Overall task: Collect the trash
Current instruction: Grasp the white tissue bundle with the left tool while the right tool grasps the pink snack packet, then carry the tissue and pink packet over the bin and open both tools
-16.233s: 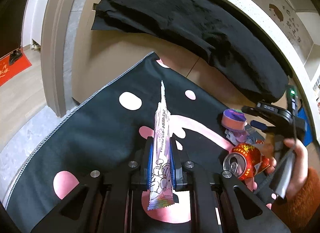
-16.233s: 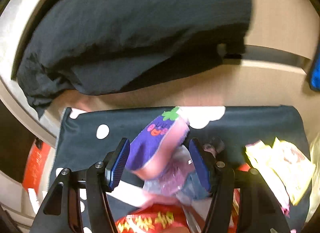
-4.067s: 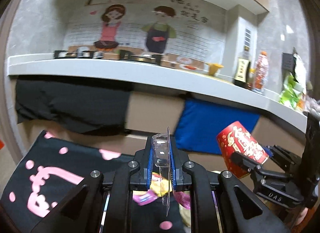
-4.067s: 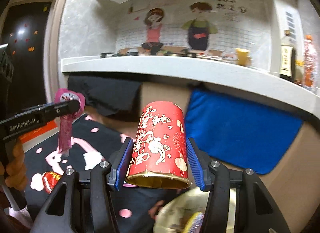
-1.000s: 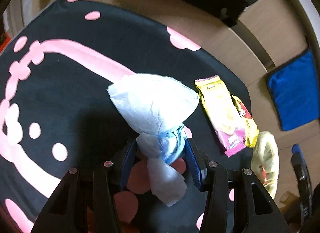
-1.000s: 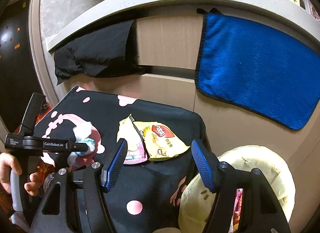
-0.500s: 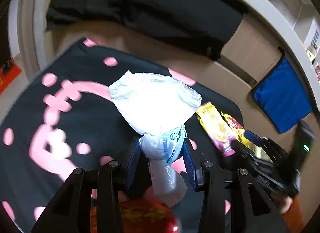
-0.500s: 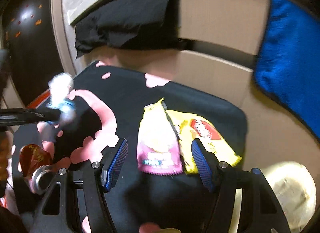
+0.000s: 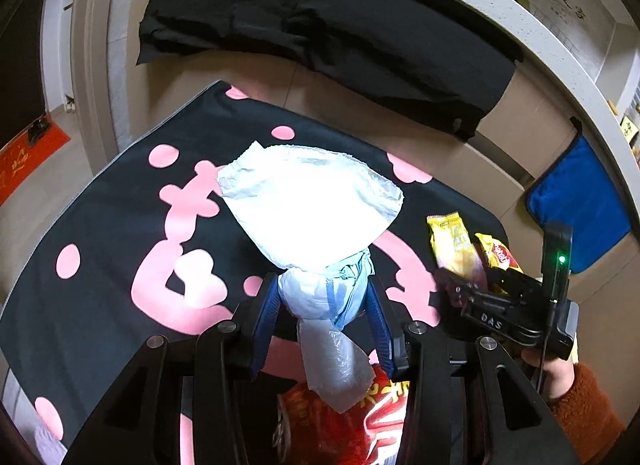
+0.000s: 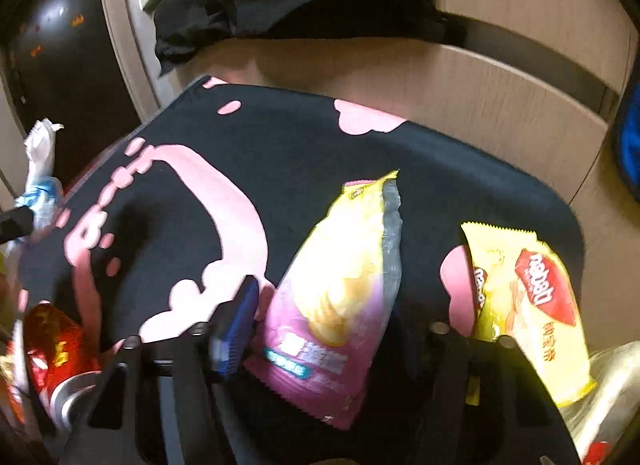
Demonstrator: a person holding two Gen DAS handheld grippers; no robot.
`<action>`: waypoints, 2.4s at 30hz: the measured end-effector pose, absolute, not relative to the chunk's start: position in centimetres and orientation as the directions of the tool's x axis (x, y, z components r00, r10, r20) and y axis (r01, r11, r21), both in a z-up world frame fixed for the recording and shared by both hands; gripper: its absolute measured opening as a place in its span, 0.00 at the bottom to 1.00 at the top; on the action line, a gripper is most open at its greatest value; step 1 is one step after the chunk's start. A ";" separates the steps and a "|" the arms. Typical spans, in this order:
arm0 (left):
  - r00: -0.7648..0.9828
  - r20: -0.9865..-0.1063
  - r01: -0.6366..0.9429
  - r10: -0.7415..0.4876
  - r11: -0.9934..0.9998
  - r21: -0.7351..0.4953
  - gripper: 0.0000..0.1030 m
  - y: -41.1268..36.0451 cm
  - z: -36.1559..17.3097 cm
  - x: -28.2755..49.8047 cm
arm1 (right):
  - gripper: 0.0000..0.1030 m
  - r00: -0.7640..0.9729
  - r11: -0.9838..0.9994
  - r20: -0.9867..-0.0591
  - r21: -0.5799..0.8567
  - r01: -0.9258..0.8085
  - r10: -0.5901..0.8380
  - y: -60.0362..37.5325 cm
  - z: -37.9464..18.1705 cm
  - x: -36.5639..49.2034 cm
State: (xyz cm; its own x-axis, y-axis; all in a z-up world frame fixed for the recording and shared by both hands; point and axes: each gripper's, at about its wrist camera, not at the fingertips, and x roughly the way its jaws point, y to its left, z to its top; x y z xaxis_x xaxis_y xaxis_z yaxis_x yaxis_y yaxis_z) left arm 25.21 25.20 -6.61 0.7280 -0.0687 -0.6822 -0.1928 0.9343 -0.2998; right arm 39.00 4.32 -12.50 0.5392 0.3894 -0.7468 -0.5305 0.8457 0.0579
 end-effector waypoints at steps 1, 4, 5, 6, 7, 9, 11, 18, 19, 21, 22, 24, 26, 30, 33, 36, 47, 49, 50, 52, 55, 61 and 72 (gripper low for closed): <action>0.730 -0.680 -0.192 -0.067 0.935 -0.298 0.43 25.2 -6.6 25.0 | 0.38 0.544 0.849 -0.749 0.048 -0.526 0.379 4.4 -12.4 39.0; 0.746 -0.664 -0.187 -0.050 0.941 -0.281 0.43 25.1 -6.2 24.7 | 0.30 0.559 0.863 -0.747 0.037 -0.504 0.359 4.3 -11.7 38.8; 0.751 -0.659 -0.184 -0.049 0.942 -0.279 0.43 25.0 -6.0 24.7 | 0.28 0.573 0.865 -0.737 0.032 -0.500 0.358 4.1 -11.1 38.3; 0.758 -0.650 -0.180 -0.048 0.943 -0.279 0.43 24.8 -5.7 24.6 | 0.28 0.582 0.864 -0.726 0.034 -0.502 0.367 3.9 -10.5 37.8; 0.763 -0.644 -0.175 -0.048 0.944 -0.279 0.43 24.7 -5.5 24.5 | 0.27 0.593 0.862 -0.710 0.039 -0.505 0.380 3.7 -9.7 37.2; 0.777 -0.627 -0.159 -0.049 0.949 -0.271 0.43 24.0 -4.6 24.5 | 0.27 0.618 0.856 -0.675 0.041 -0.515 0.404 3.1 -7.8 35.6; 0.796 -0.603 -0.130 -0.052 0.958 -0.255 0.43 22.9 -3.3 24.4 | 0.27 0.641 0.851 -0.642 0.034 -0.524 0.420 2.4 -5.8 34.1; 0.852 -0.519 -0.045 -0.068 0.978 -0.202 0.43 18.6 1.2 23.6 | 0.27 0.720 0.851 -0.535 -0.003 -0.525 0.443 -0.4 0.7 29.9; 0.858 -0.508 -0.034 -0.072 0.980 -0.196 0.43 17.9 1.8 23.5 | 0.27 0.731 0.854 -0.520 -0.007 -0.521 0.442 -0.9 1.4 29.4; 0.869 -0.490 -0.017 -0.075 0.983 -0.180 0.43 16.6 2.8 23.2 | 0.27 0.754 0.862 -0.493 -0.014 -0.506 0.435 -2.0 2.6 28.5; 0.874 -0.481 -0.009 -0.075 0.985 -0.171 0.43 16.0 3.3 23.1 | 0.27 0.764 0.867 -0.480 -0.014 -0.497 0.430 -2.7 3.2 28.2; 0.887 -0.455 0.009 -0.075 0.989 -0.146 0.43 14.4 4.4 22.8 | 0.27 0.776 0.873 -0.462 -0.008 -0.488 0.430 -3.9 3.9 27.7; 0.896 -0.437 0.026 -0.080 0.991 -0.129 0.43 13.1 5.1 22.5 | 0.27 0.789 0.877 -0.442 -0.010 -0.480 0.427 -5.2 4.7 27.0; 0.911 -0.405 0.047 -0.085 0.994 -0.102 0.43 10.9 6.3 21.8 | 0.27 0.822 0.890 -0.399 -0.030 -0.455 0.407 -7.1 5.8 25.7; 0.919 -0.382 0.070 -0.099 0.994 -0.089 0.43 9.1 7.1 21.3 | 0.27 0.841 0.898 -0.369 -0.034 -0.438 0.396 -8.5 6.6 24.6; 0.921 -0.371 0.102 -0.123 0.992 -0.076 0.43 7.1 7.5 21.2 | 0.27 0.861 0.910 -0.351 -0.056 -0.412 0.368 -9.9 7.0 23.7; 0.870 -0.392 0.270 -0.297 0.955 -0.124 0.43 -0.6 6.5 23.4 | 0.27 0.907 0.956 -0.333 -0.046 -0.289 0.258 -16.9 6.4 22.0; 0.859 -0.401 0.287 -0.319 0.948 -0.139 0.43 -1.6 6.1 23.9 | 0.27 0.913 0.964 -0.333 -0.041 -0.264 0.236 -18.3 6.2 21.9; 0.851 -0.406 0.299 -0.334 0.943 -0.148 0.43 -2.4 5.8 24.3 | 0.27 0.916 0.968 -0.334 -0.036 -0.248 0.223 -19.1 6.1 21.7; 0.841 -0.411 0.320 -0.352 0.936 -0.149 0.43 -3.8 5.2 24.6 | 0.27 0.920 0.974 -0.335 -0.018 -0.225 0.206 -20.5 5.8 21.2; 0.829 -0.411 0.354 -0.379 0.925 -0.141 0.43 -5.7 4.6 24.8 | 0.27 0.923 0.981 -0.337 0.011 -0.192 0.184 -22.5 5.4 21.0; 0.806 -0.441 0.381 -0.395 0.916 -0.124 0.43 -8.7 2.9 25.7 | 0.27 0.920 0.988 -0.361 0.045 -0.149 0.156 -25.4 4.2 21.1; 0.769 -0.508 0.383 -0.387 0.916 -0.119 0.43 -11.0 0.0 28.2 | 0.28 0.902 0.988 -0.405 0.100 -0.120 0.151 -28.1 1.5 22.5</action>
